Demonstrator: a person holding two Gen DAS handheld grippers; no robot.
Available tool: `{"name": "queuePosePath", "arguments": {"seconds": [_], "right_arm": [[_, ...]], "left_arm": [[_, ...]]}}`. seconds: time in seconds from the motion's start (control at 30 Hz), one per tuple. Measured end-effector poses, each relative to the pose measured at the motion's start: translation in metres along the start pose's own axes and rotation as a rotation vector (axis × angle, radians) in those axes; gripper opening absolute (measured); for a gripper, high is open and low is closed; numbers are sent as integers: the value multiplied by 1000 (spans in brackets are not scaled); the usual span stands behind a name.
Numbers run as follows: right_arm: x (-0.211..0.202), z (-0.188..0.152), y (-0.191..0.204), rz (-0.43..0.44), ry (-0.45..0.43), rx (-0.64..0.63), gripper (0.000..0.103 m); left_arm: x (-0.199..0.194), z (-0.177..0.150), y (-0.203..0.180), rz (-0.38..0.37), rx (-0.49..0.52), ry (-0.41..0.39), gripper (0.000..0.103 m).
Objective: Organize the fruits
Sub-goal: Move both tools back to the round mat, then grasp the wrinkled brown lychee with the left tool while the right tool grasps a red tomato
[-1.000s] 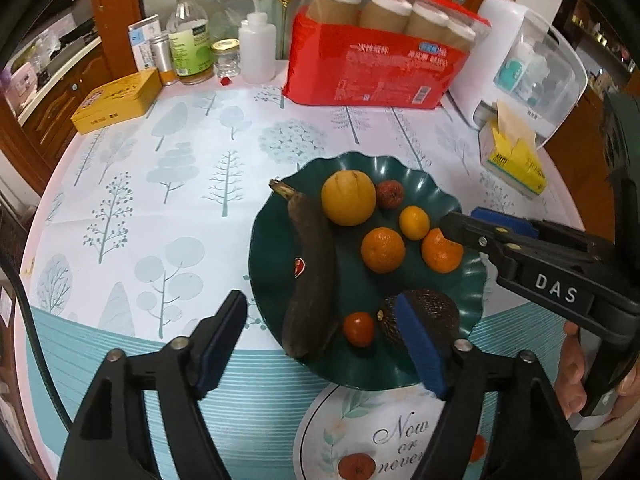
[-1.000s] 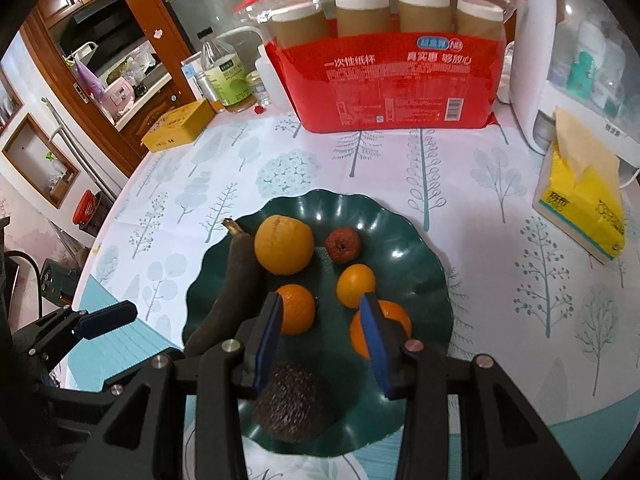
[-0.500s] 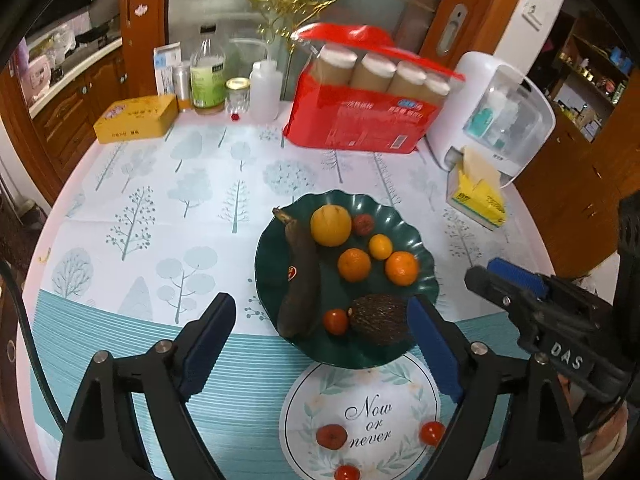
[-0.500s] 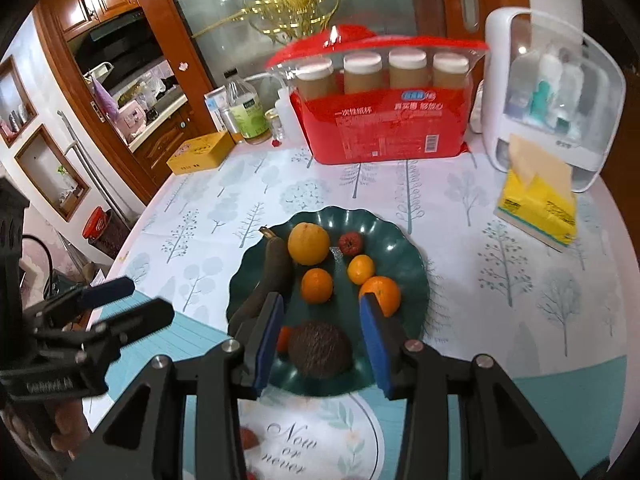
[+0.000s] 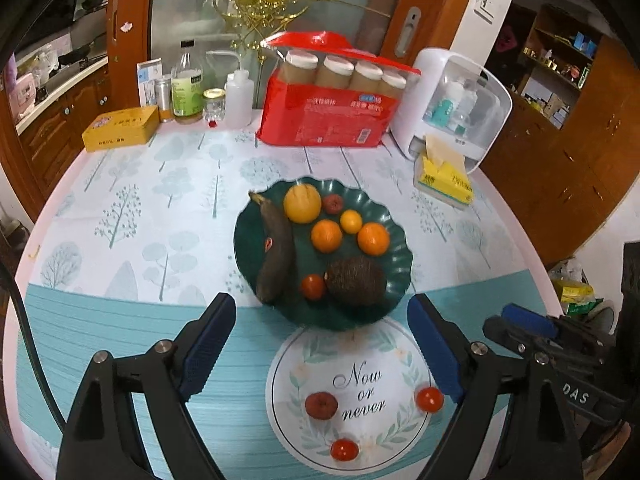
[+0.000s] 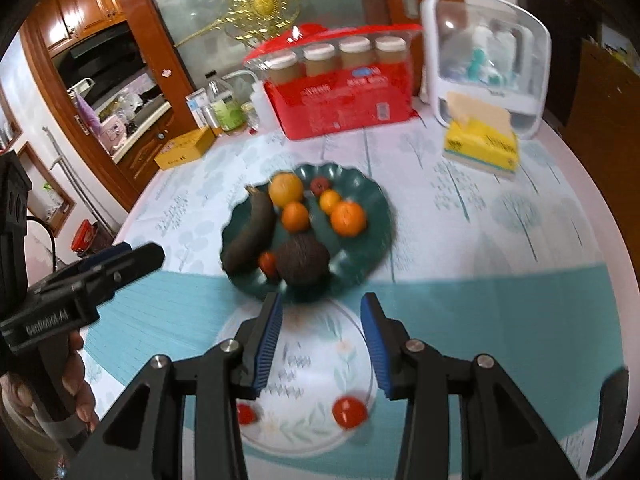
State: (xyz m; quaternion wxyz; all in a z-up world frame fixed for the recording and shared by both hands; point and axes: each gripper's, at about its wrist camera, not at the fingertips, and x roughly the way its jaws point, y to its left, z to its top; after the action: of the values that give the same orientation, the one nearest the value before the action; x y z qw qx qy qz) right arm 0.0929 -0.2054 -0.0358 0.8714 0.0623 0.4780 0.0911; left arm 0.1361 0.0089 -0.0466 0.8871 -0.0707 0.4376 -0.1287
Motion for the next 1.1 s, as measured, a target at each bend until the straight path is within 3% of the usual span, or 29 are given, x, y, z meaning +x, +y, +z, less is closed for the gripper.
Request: {"name": "queuePosePath", "arguments": {"seconds": [0.1, 0.43, 0.6, 0.87, 1.1], "right_arm": [[3, -21, -7, -8, 22, 39, 45], [32, -77, -26, -24, 96, 137, 45], [49, -94, -27, -55, 117, 125, 45], [69, -107, -20, -59, 141, 102, 45], [75, -111, -21, -74, 136, 92, 45]], "left_arm": [[12, -13, -2, -9, 29, 56, 87], [59, -63, -16, 79, 157, 183, 87], [83, -83, -12, 85, 155, 254, 87], [99, -94, -9, 80, 149, 287, 87], [108, -99, -12, 65, 147, 308, 72]]}}
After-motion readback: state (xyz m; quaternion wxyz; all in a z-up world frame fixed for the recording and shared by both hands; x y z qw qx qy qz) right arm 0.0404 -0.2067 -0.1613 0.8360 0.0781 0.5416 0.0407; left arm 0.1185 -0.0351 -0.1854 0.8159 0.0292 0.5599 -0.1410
